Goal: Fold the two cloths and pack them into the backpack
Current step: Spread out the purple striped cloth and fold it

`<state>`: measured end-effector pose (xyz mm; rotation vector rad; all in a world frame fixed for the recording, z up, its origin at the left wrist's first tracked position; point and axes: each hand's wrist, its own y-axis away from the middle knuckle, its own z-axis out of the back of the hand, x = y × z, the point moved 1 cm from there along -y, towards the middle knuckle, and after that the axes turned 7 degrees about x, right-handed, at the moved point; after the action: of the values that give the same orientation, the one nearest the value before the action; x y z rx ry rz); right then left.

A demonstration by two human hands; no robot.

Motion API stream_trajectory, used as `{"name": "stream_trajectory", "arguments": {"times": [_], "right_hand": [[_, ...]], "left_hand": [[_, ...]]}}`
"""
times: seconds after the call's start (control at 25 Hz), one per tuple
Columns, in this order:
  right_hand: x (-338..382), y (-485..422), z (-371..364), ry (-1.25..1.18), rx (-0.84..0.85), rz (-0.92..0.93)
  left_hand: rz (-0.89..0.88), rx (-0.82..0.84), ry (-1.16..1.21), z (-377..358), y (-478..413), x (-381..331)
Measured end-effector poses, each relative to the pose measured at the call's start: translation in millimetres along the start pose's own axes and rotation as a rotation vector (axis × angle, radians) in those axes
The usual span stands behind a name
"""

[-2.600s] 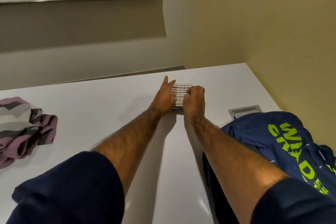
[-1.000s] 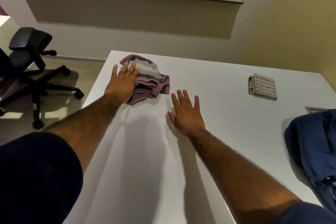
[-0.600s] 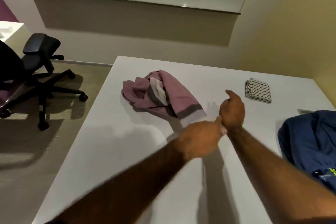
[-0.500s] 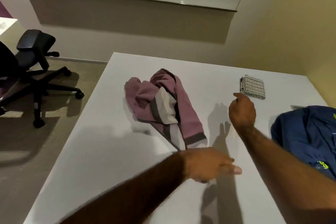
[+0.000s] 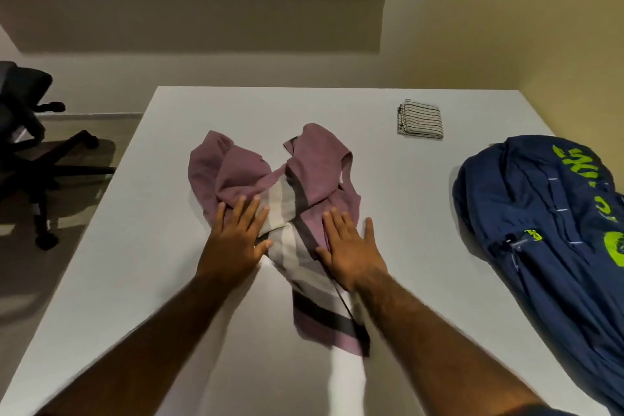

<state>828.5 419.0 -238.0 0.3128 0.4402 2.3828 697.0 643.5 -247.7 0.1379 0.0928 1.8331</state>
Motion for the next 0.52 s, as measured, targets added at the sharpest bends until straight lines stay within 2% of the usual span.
{"name": "stream_trajectory", "arguments": {"times": [0.08, 0.24, 0.36, 0.44, 0.52], "right_hand": [[-14, 9, -11, 0.018, 0.045, -0.125], [-18, 15, 26, 0.267, -0.029, -0.219], [-21, 9, 57, 0.158, -0.053, -0.384], [-38, -6, 61, 0.032, -0.158, -0.511], [-54, -19, 60, -0.114, -0.154, -0.628]], "left_hand": [[0.115, -0.017, -0.037, -11, -5, 18], [0.201, -0.045, -0.131, -3, -20, 24], [0.268, -0.053, 0.046, 33, -44, -4], [0.268, -0.012, 0.072, 36, -50, -25], [0.273, 0.004, 0.092, 26, -44, -41]]}}
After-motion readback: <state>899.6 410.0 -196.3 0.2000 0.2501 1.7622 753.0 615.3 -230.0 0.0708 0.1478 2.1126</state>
